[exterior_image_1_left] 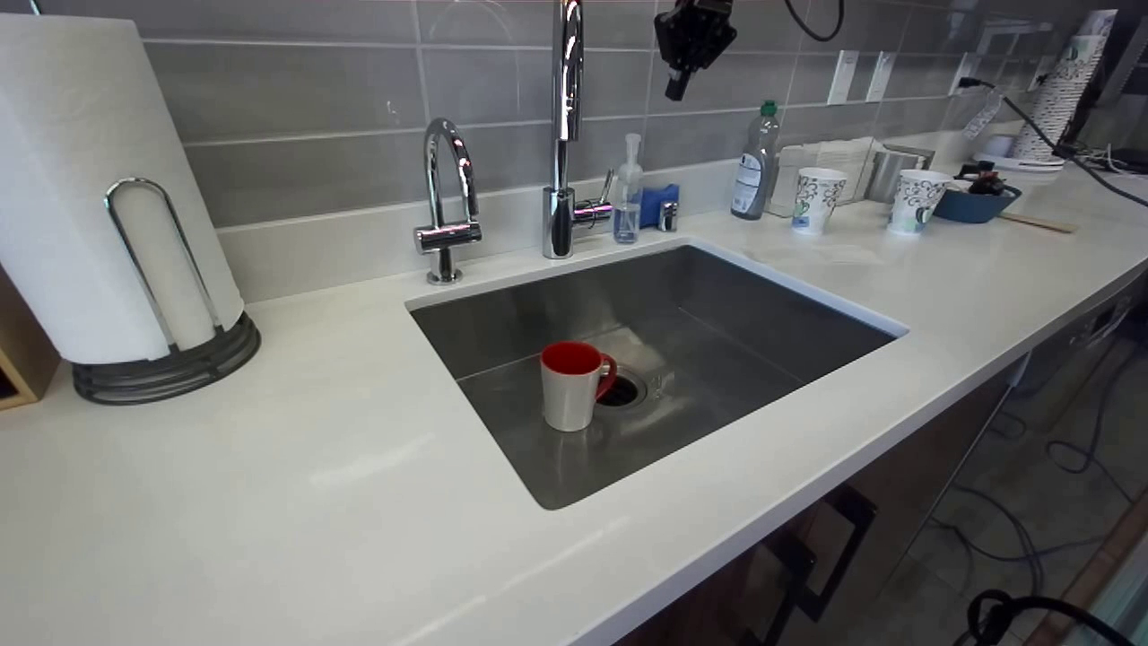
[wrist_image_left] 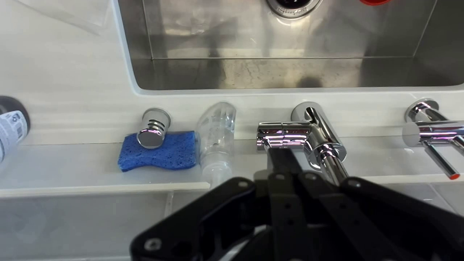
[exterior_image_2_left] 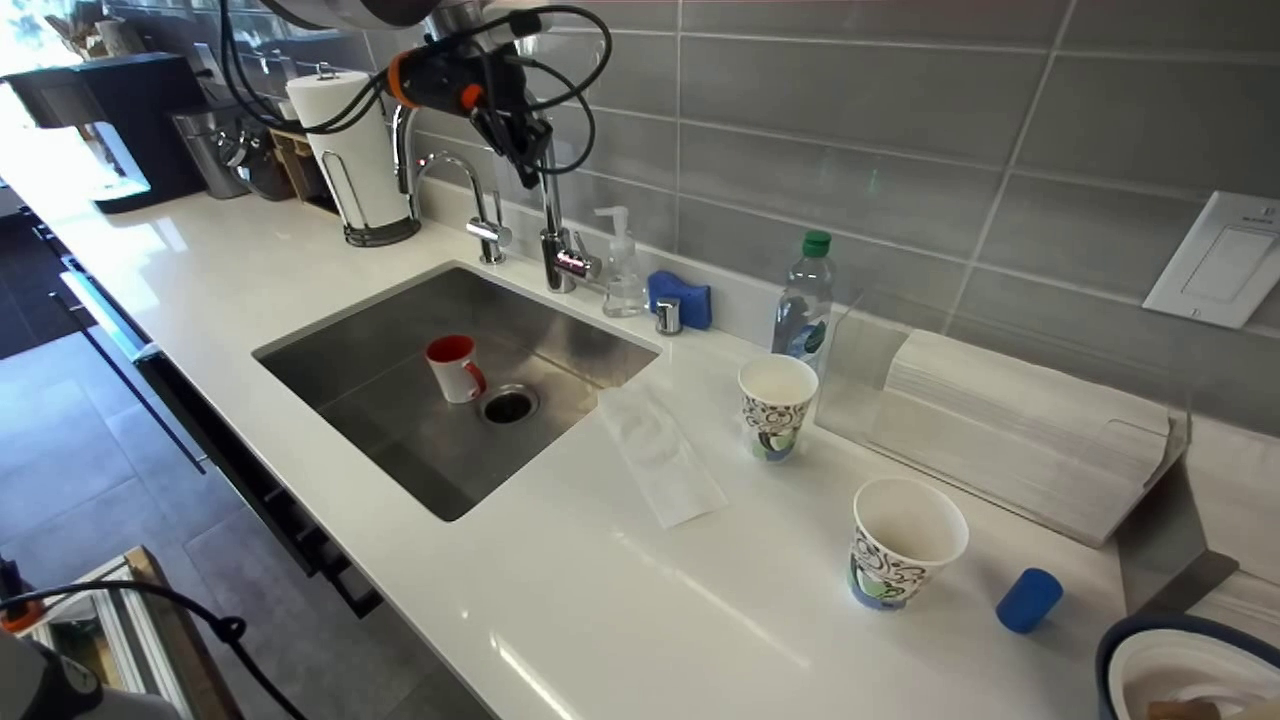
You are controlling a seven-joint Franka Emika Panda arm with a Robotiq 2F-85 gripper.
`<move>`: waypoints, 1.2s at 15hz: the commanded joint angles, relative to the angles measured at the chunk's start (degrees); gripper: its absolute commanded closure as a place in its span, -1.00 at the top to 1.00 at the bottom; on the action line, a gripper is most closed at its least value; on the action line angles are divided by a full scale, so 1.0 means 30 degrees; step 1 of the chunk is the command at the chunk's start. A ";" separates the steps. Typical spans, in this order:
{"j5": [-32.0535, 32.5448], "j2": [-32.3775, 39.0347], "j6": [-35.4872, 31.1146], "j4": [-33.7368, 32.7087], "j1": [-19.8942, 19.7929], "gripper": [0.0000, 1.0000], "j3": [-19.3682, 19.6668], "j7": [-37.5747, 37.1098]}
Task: Open the faucet on the right then close it.
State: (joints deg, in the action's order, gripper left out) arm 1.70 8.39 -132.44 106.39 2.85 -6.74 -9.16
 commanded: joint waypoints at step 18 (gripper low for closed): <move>-0.0308 0.5728 -0.7641 -0.2258 0.0786 -1.00 0.0547 0.0787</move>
State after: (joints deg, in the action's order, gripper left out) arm 1.72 22.63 -153.73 102.49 4.36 -5.73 -8.38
